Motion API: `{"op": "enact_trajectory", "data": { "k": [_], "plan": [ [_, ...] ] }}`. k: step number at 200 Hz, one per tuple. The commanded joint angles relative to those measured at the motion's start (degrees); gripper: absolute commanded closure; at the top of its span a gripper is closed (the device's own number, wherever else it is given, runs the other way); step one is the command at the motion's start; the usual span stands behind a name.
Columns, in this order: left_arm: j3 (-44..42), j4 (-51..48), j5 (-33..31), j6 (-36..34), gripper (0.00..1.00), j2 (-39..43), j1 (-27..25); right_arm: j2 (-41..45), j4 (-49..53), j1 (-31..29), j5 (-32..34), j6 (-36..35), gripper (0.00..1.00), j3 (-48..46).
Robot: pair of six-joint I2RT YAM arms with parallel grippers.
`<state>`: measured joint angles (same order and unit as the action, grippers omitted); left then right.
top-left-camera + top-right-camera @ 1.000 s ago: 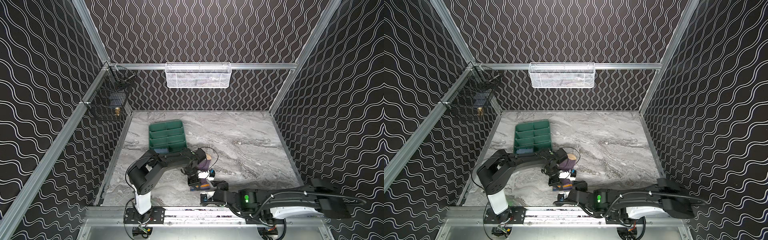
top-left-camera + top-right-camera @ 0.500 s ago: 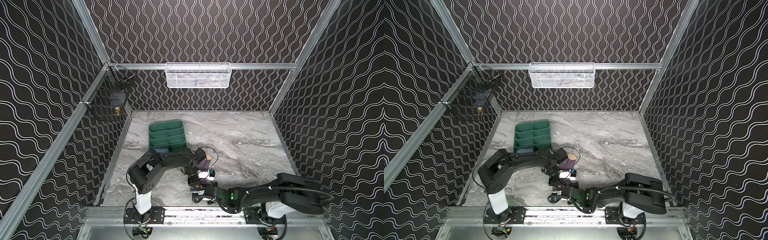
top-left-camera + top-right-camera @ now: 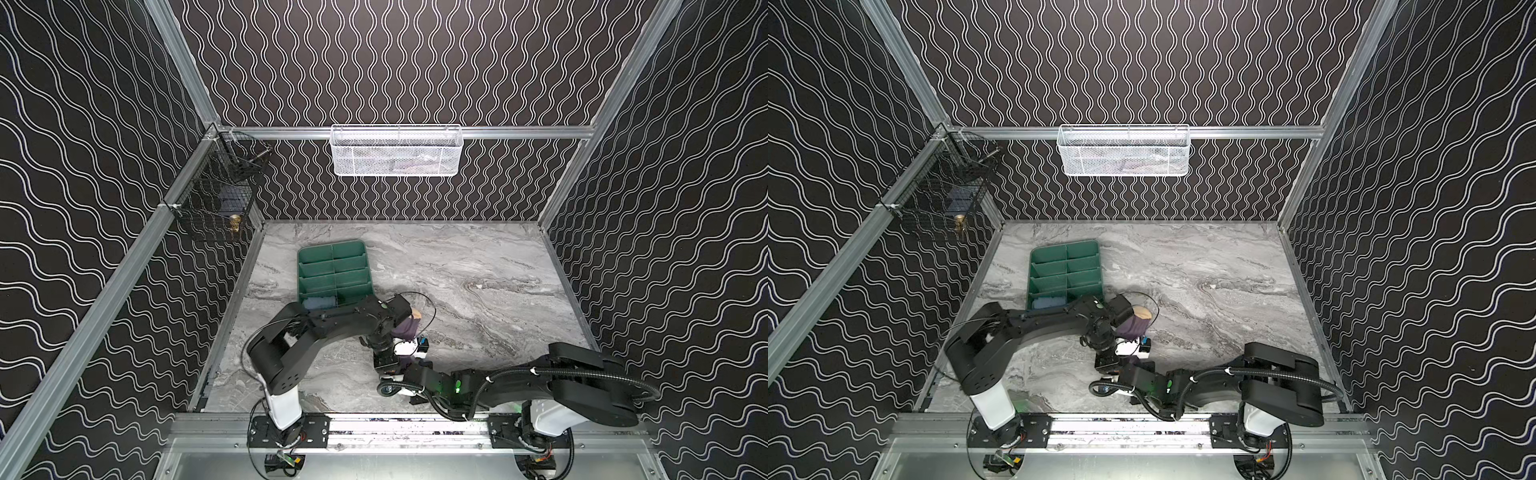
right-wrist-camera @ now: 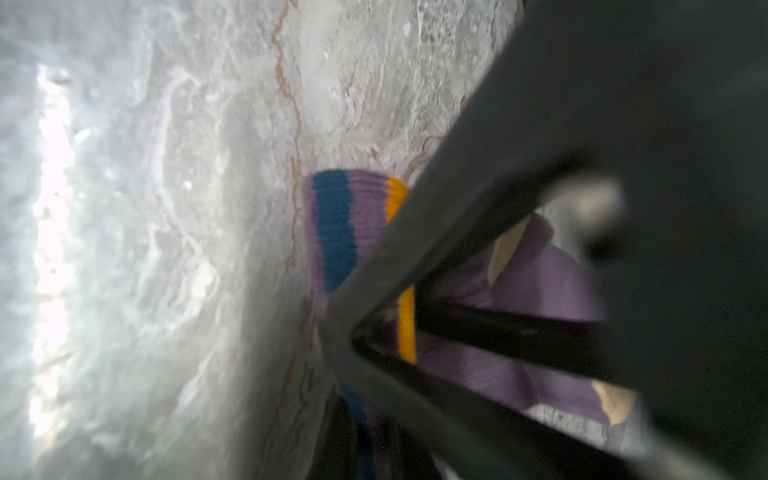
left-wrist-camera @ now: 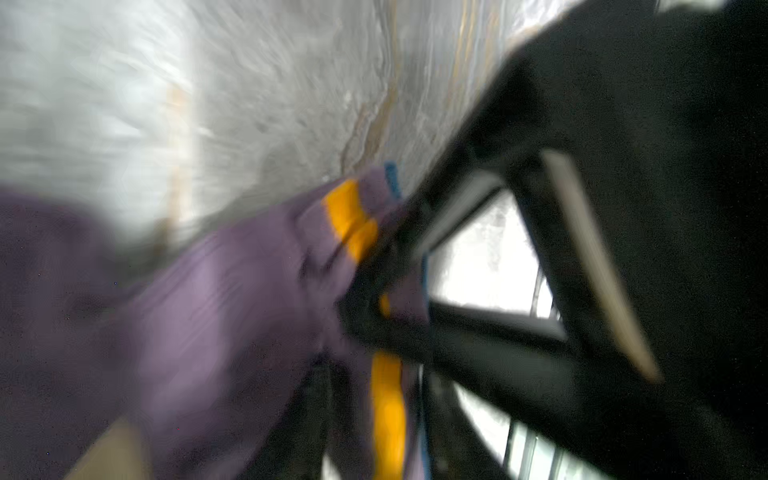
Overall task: Roll the socks
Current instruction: 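Grip the roll with the right gripper while the left gripper lifts away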
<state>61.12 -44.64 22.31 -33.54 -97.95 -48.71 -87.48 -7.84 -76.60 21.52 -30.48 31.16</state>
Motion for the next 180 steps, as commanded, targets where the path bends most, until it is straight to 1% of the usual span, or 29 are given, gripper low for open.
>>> {"op": "enact_trajectory", "data": {
  "k": [1, 13, 25, 32, 41, 52, 61, 68, 78, 87, 93, 108, 121, 130, 148, 165, 180],
  "plan": [
    [-0.8, 1.6, -4.1, 0.7, 0.53, 6.0, 0.1, 1.6, 12.5, 0.6, -4.5, 3.7, 1.00, 0.2],
    [-1.0, 1.4, -7.2, 0.6, 0.52, 10.0, 0.4, 2.4, 14.8, 1.0, -5.2, 4.7, 1.00, 0.7],
    [-1.6, 2.4, -12.5, 1.3, 0.52, 14.1, 0.9, 3.2, 17.2, 1.4, -7.2, 5.4, 1.00, 1.4],
    [-1.9, 3.3, -16.4, 1.8, 0.52, 16.5, 1.2, 3.5, 18.5, 1.7, -8.1, 5.9, 1.00, 2.0],
    [-2.5, 5.5, -22.9, 3.2, 0.55, 19.8, 1.4, 3.9, 20.3, 2.4, -10.1, 6.4, 1.00, 3.1],
    [-3.8, 8.8, -30.1, 4.3, 0.55, 25.5, 1.7, 4.2, 23.2, 3.8, -13.5, 6.8, 1.00, 4.6],
    [-5.8, 13.0, -36.6, 5.4, 0.53, 30.8, 1.7, 4.2, 25.3, 5.0, -16.1, 7.1, 1.00, 6.1],
    [-7.5, 16.5, -40.4, 5.5, 0.52, 35.4, 1.8, 4.2, 26.9, 6.2, -18.4, 7.4, 1.00, 7.3],
    [-9.8, 20.7, -44.1, 5.0, 0.48, 42.5, 1.7, 4.0, 28.8, 8.2, -21.7, 7.4, 1.00, 8.9],
    [-11.5, 23.5, -45.6, 4.2, 0.40, 48.5, 1.7, 3.7, 30.3, 10.0, -24.5, 7.5, 1.00, 10.3],
    [-12.6, 24.9, -45.4, 2.9, 0.35, 52.2, 1.8, 3.4, 31.5, 11.2, -26.6, 7.4, 1.00, 11.3],
    [-13.3, 24.4, -42.8, 0.5, 0.27, 59.3, 1.8, 1.9, 34.8, 13.3, -30.1, 6.6, 1.00, 14.0],
    [-12.0, 20.2, -39.2, -1.1, 0.26, 62.8, 1.7, 0.0, 37.9, 14.6, -32.8, 6.0, 1.00, 16.2],
    [-10.3, 16.4, -35.9, -1.6, 0.23, 63.8, 1.8, -1.4, 39.7, 15.9, -34.8, 5.9, 1.00, 17.6],
    [-6.2, 6.7, -25.2, -4.7, 0.23, 62.9, 1.8, -4.5, 42.8, 18.5, -39.7, 5.5, 1.00, 20.1],
    [-1.6, -3.6, -14.5, -9.2, 0.25, 58.9, 1.7, -7.5, 44.6, 20.6, -43.1, 5.1, 1.00, 21.8],
    [0.9, -8.3, -10.4, -10.9, 0.29, 54.0, 1.7, -10.2, 45.6, 22.3, -45.0, 5.0, 1.00, 23.4]
  ]
}}
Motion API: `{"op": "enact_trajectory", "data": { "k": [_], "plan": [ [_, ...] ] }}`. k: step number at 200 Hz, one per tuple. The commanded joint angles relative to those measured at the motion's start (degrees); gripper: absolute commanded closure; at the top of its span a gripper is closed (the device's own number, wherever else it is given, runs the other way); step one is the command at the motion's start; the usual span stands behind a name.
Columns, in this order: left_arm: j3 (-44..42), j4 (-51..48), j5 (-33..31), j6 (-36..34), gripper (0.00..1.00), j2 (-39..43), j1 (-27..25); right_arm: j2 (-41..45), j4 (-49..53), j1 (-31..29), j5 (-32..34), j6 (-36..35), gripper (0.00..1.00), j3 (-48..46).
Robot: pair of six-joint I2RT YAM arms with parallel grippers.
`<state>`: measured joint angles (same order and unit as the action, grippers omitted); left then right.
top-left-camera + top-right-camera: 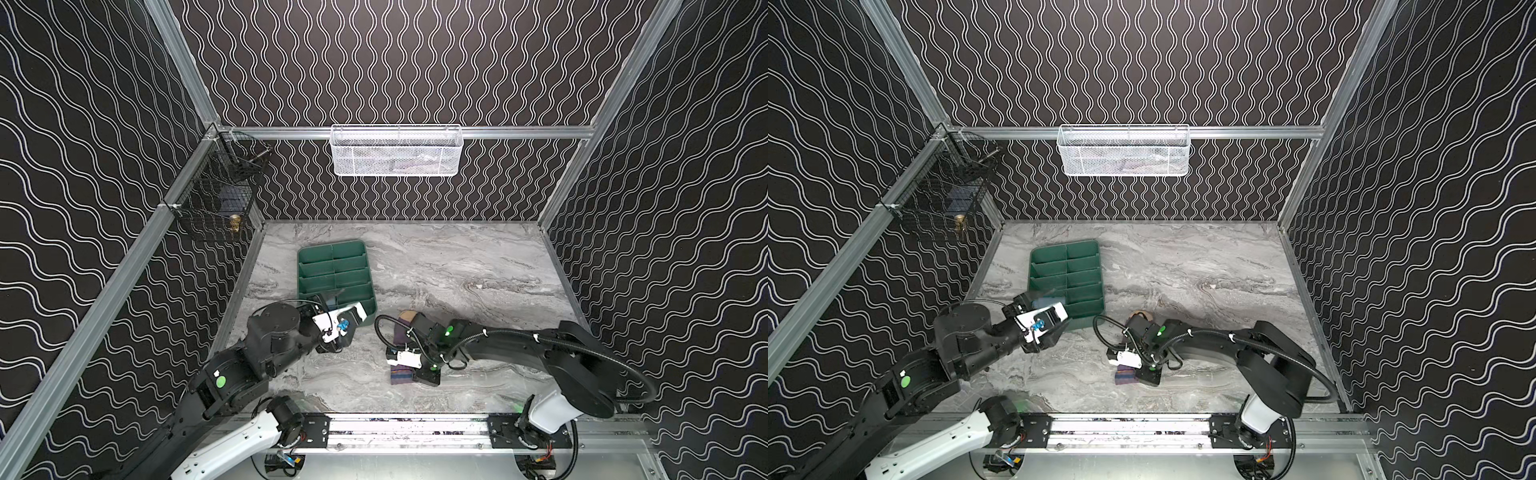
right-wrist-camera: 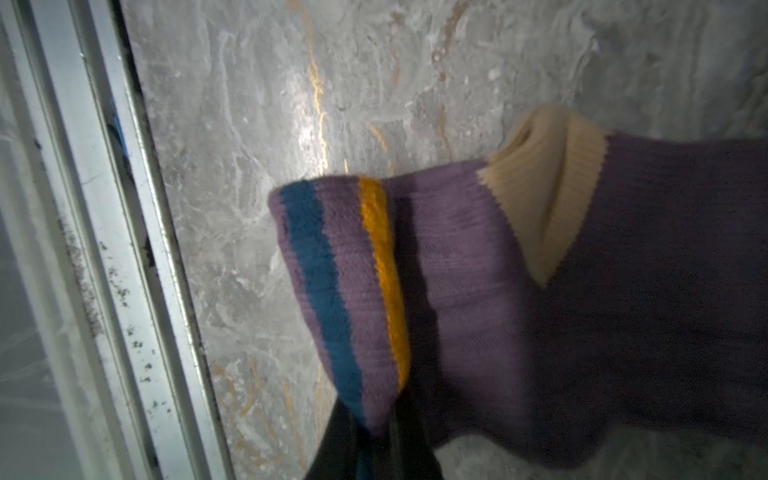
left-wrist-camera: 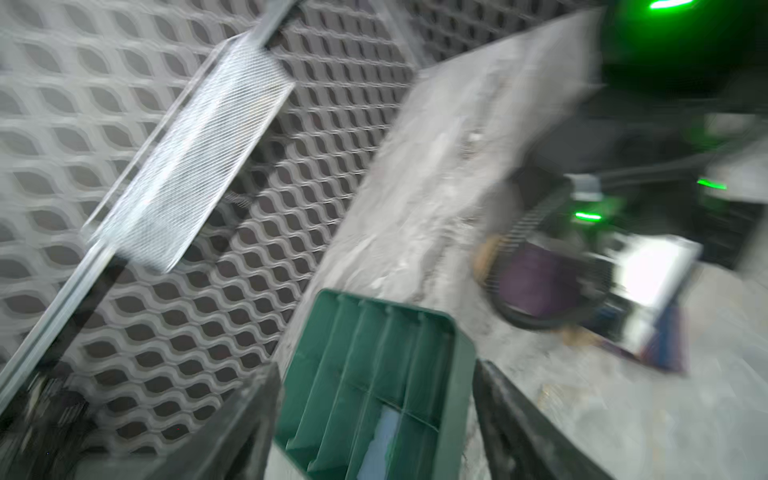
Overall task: Roll the socks
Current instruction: 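Grip the roll with the right gripper while the left gripper lifts away, then lower the left gripper onto the roll beside the right gripper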
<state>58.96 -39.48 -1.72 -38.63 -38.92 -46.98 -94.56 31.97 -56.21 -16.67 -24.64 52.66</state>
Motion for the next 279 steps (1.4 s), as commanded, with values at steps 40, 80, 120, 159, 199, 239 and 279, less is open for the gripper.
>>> {"op": "enact_trajectory", "data": {
  "k": [40, 80, 120, 159, 199, 239, 279],
  "plan": [
    [1.5, -13.9, 14.3, -7.5, 0.30, -14.6, -3.5, -9.9, 7.7, 6.2, -10.5, -1.3, 1.00, 5.8],
    [-6.8, -6.4, -3.2, -4.3, 0.27, -23.4, -20.7, -13.7, 7.5, 8.7, -11.4, -1.7, 1.00, 6.9],
    [-13.5, 8.3, -5.8, 3.5, 0.29, -34.2, -22.9, -16.8, 7.8, 9.2, -9.7, -2.1, 1.00, 7.8],
    [-13.8, 15.9, -6.7, 9.6, 0.41, -44.5, -23.3, -17.7, 8.1, 9.5, -9.9, -2.2, 1.00, 8.8],
    [-14.6, 20.5, -7.9, 13.5, 0.61, -50.2, -25.2, -17.4, 8.0, 9.5, -10.4, -2.1, 1.00, 8.9],
    [-14.4, 19.5, -8.8, 14.6, 0.90, -53.0, -27.0, -17.0, 7.8, 9.5, -9.9, -1.7, 1.00, 8.9],
    [-14.1, 16.9, -8.5, 13.7, 1.00, -53.3, -27.0, -11.7, 3.3, 9.5, -3.9, -0.2, 0.77, 6.0]
  ]
}}
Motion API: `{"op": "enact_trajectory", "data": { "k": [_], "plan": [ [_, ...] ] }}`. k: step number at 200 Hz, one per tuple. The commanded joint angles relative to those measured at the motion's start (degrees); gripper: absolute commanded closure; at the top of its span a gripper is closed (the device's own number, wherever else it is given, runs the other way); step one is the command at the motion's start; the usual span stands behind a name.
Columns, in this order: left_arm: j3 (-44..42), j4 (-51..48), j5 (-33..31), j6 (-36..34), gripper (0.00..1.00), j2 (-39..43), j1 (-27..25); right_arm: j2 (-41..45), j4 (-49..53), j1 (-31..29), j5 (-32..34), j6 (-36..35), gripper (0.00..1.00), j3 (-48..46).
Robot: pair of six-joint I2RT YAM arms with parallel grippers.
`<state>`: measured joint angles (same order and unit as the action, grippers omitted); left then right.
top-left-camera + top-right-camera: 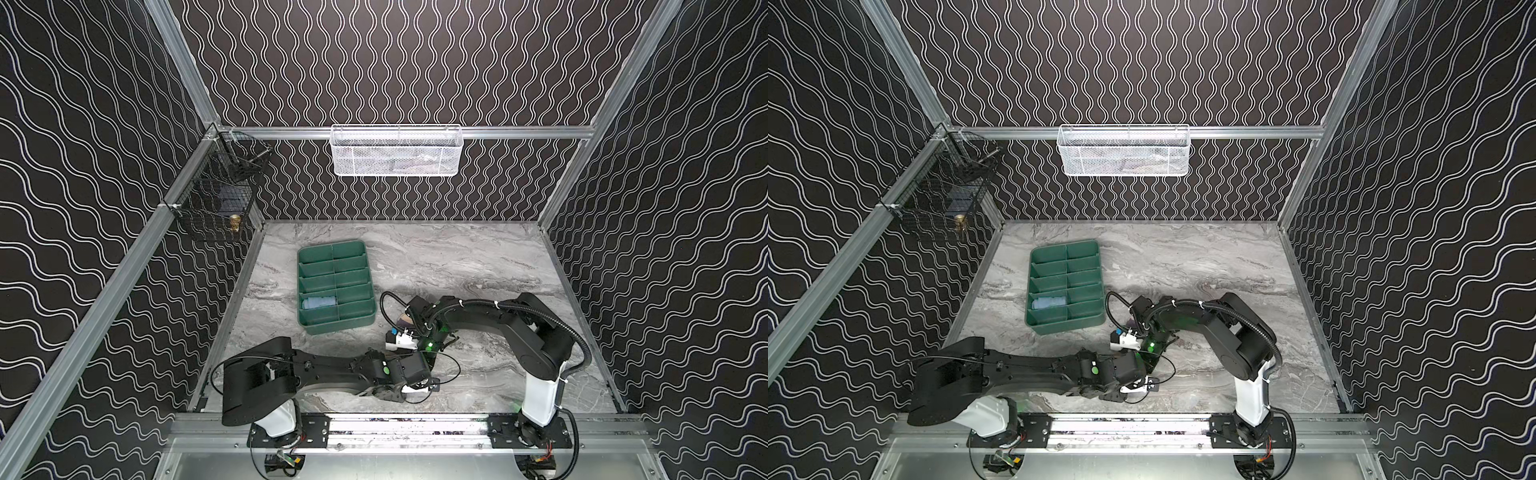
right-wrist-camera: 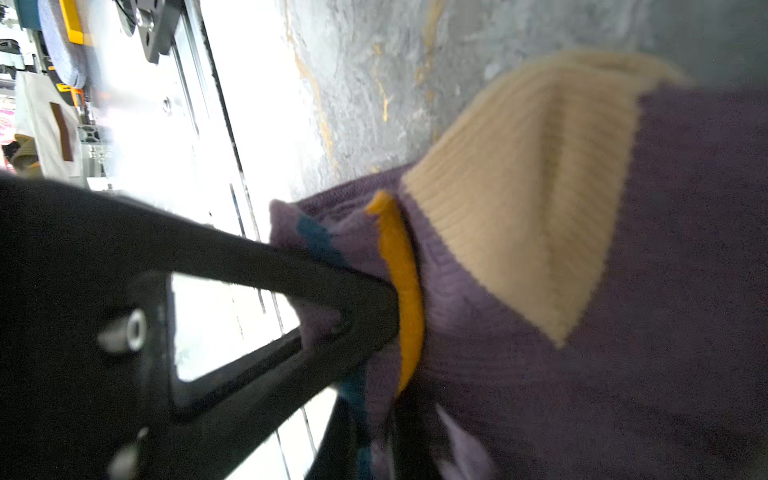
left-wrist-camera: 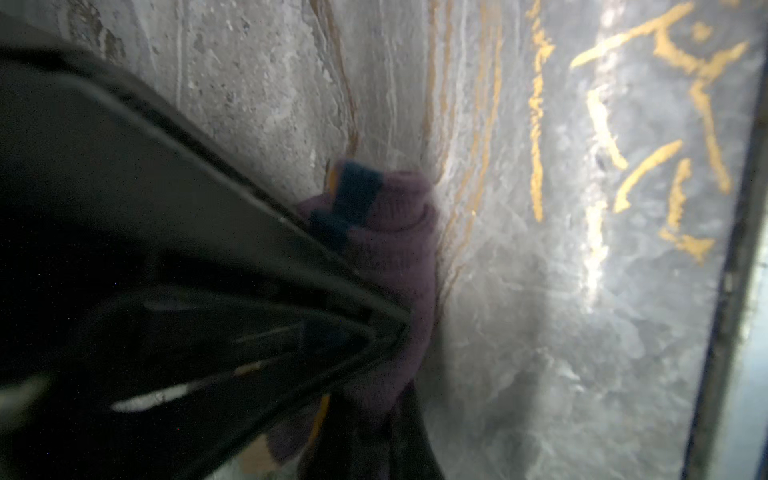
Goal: Roll the socks
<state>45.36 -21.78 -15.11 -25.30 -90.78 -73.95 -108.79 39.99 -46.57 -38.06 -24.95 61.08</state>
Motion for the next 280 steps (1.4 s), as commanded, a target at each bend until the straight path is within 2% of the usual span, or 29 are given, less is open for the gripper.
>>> {"op": "enact_trajectory", "data": {
  "k": [1, 17, 32, 66, 80, 89, 114, 126, 142, 165, 178, 193, 211, 236, 256, 280],
  "plan": [
    [-0.4, -0.9, 4.9, 0.4, 1.00, -1.5, -0.1, 2.8, -5.0, -0.1, 17.7, 0.1, 0.76, -2.6],
    [0.4, -2.3, 6.2, -0.7, 1.00, -2.6, 0.0, 7.5, -8.6, -0.2, 21.0, 0.5, 0.64, -5.8],
    [1.5, -3.7, 6.8, -1.0, 1.00, -4.1, -0.1, 12.4, -11.8, 0.0, 24.0, 0.9, 0.58, -7.9],
    [1.8, -4.7, 9.1, -1.3, 1.00, -3.9, -0.1, 24.0, -22.0, 1.5, 38.3, 3.6, 0.57, -12.2],
    [2.1, -5.3, 11.1, -2.4, 1.00, -3.0, 0.0, 29.2, -26.3, 3.3, 43.4, 4.9, 0.54, -13.7],
    [2.5, -6.3, 11.9, -3.3, 1.00, -2.8, 0.0, 32.5, -28.8, 4.6, 46.5, 6.0, 0.49, -14.6],
    [5.3, -11.7, 15.2, -6.0, 1.00, -3.6, 0.9, 42.9, -36.4, 7.4, 55.3, 9.4, 0.46, -17.7],
    [7.2, -15.4, 19.4, -7.4, 1.00, -4.8, 2.7, 49.0, -39.8, 7.7, 59.1, 10.9, 0.44, -19.4],
    [9.8, -19.7, 25.0, -8.1, 1.00, -7.0, 5.9, 58.0, -42.1, 7.7, 57.9, 8.7, 0.44, -22.3],
    [12.8, -23.4, 32.1, -8.4, 1.00, -10.5, 11.0, 70.9, -45.2, 6.2, 47.2, -2.2, 0.46, -29.8],
    [13.6, -23.4, 33.9, -8.0, 1.00, -12.1, 13.3, 74.3, -41.9, 3.5, 46.2, -7.3, 0.46, -31.6],
    [14.9, -23.5, 35.3, -8.1, 1.00, -13.8, 15.4, 73.9, -35.3, -2.0, 50.8, -11.2, 0.46, -31.4],
    [16.6, -24.6, 36.5, -9.1, 1.00, -15.9, 16.9, 70.2, -29.6, -12.9, 57.7, -15.5, 0.46, -31.5],
    [18.3, -25.6, 37.1, -9.9, 1.00, -18.6, 18.9, 64.0, -28.3, -28.0, 65.6, -19.8, 0.44, -34.1],
    [18.6, -25.1, 37.7, -9.6, 1.00, -19.8, 20.2, 57.5, -27.2, -36.1, 69.7, -17.4, 0.44, -33.7],
    [18.6, -24.4, 37.3, -9.5, 1.00, -20.1, 20.8, 49.8, -27.6, -40.0, 70.4, -11.0, 0.43, -32.8]
  ]
}}
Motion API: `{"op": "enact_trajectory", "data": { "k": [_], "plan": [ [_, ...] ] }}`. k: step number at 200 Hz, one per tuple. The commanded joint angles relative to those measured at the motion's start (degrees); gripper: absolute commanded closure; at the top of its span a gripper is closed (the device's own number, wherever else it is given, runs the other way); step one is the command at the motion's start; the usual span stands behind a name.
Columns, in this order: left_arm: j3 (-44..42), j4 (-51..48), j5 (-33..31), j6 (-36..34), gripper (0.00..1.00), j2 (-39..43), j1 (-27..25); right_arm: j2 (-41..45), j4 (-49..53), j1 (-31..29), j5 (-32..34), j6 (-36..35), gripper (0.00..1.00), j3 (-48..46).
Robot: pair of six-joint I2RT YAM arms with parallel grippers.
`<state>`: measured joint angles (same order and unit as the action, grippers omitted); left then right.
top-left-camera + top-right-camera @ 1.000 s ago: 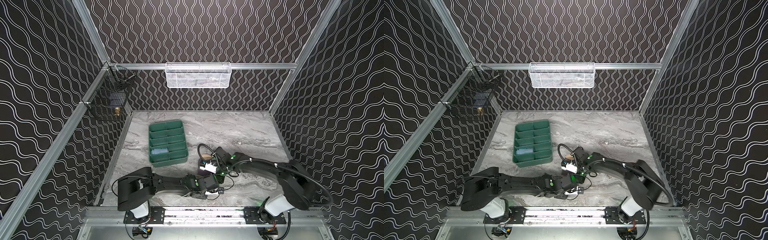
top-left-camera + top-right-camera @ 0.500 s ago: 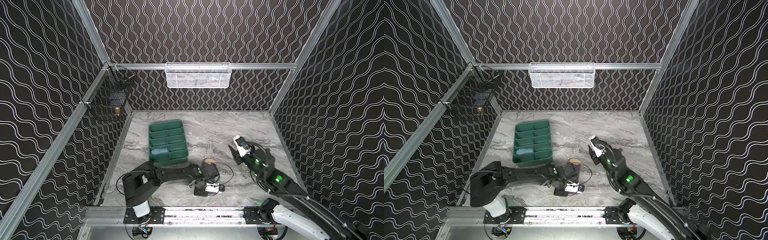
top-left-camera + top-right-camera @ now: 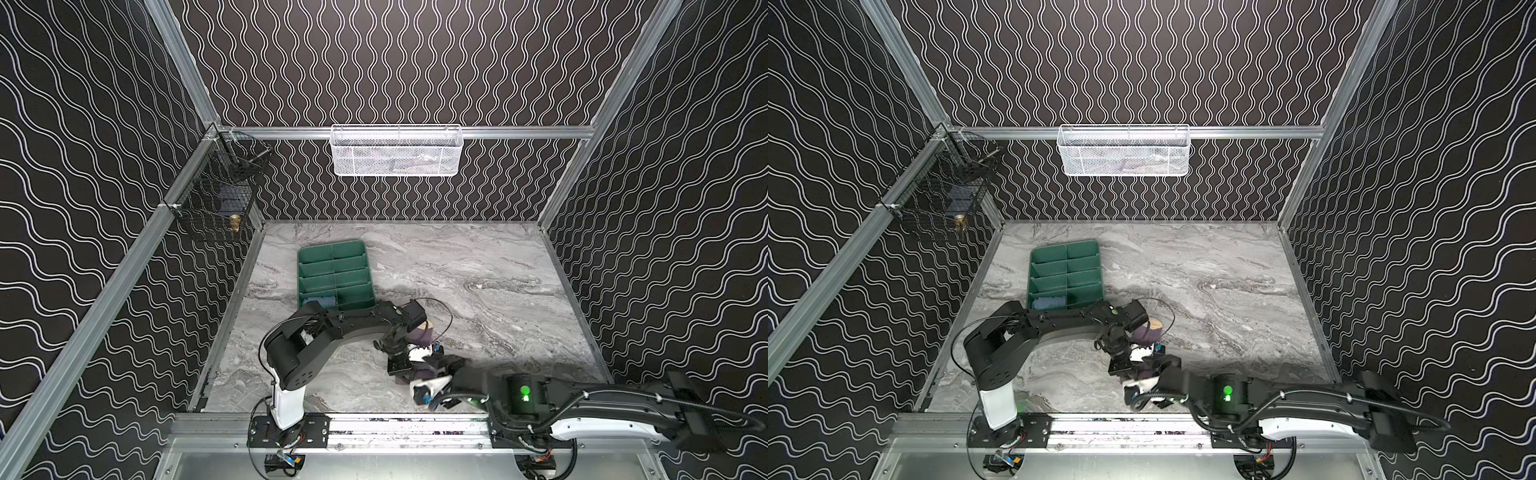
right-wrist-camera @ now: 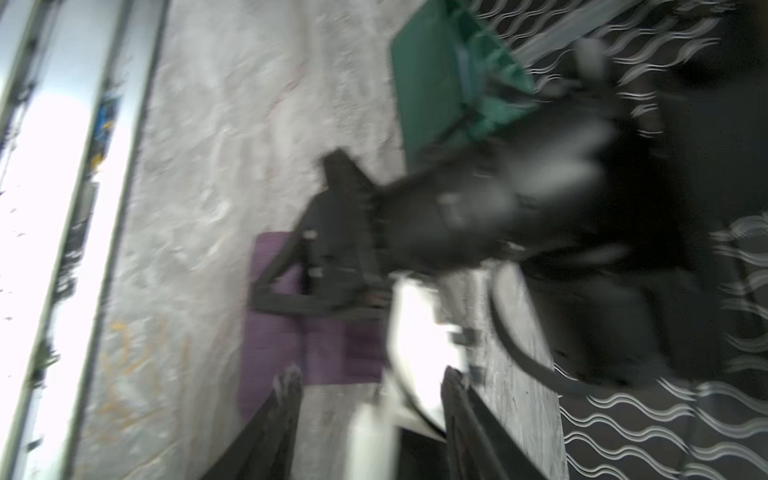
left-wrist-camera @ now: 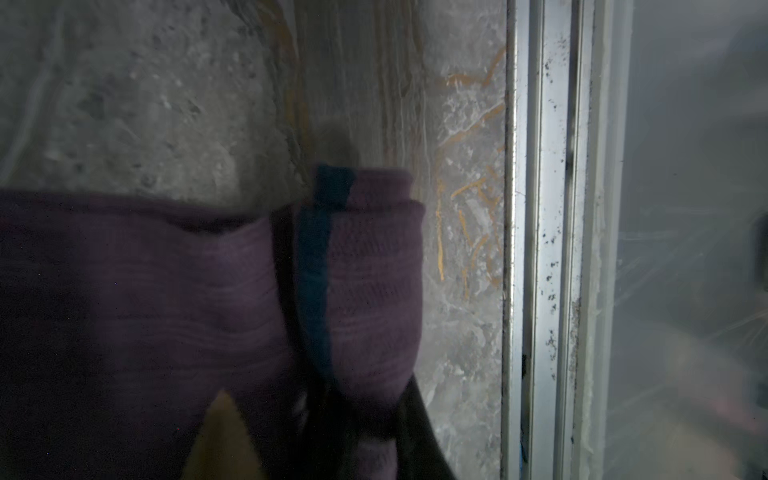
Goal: Roll the socks
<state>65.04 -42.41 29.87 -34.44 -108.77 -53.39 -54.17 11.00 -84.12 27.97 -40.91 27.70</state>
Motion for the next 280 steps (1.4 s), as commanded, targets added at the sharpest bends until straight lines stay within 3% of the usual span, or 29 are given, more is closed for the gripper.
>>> {"op": "enact_trajectory", "data": {
  "k": [1, 43, 74, 102, 140, 173, 219, 243, 280],
  "plan": [
    [-1.0, -3.8, -7.7, -0.3, 1.00, -2.2, 0.3, -5.1, 1.2, -2.5, 4.2, 5.1, 0.43, 0.5],
    [-0.2, -4.2, -8.3, -0.5, 1.00, -2.8, 0.7, -11.5, -14.6, -0.4, 1.8, 5.1, 0.37, -6.7],
    [-0.5, -3.5, -8.6, -0.1, 1.00, -2.9, 0.8, -17.2, -13.3, 2.2, -3.4, 6.2, 0.38, -4.6],
    [-0.9, -2.8, -9.3, 0.3, 1.00, -2.9, 0.8, -20.5, -8.7, 2.2, -4.2, 8.3, 0.41, -2.6],
    [-0.5, -2.4, -10.1, 0.6, 1.00, -2.5, 1.0, -10.9, -6.5, 2.2, -1.1, 10.1, 0.40, -3.1],
    [0.6, -3.2, -10.0, 1.4, 1.00, -3.5, 2.1, -1.5, 1.7, 2.2, -5.0, 12.6, 0.38, -1.9],
    [2.3, -3.8, -9.9, 1.9, 1.00, -5.0, 4.5, -5.3, 8.2, 1.0, -6.3, 16.2, 0.39, 0.2],
    [2.5, -3.9, -9.9, 1.9, 1.00, -5.1, 4.8, -9.3, 4.8, 1.1, -5.4, 15.0, 0.39, 0.0],
    [2.5, -3.9, -9.3, 1.7, 1.00, -5.4, 4.9, -13.9, -10.0, 1.1, -4.7, 11.4, 0.38, -1.7]
  ]
}}
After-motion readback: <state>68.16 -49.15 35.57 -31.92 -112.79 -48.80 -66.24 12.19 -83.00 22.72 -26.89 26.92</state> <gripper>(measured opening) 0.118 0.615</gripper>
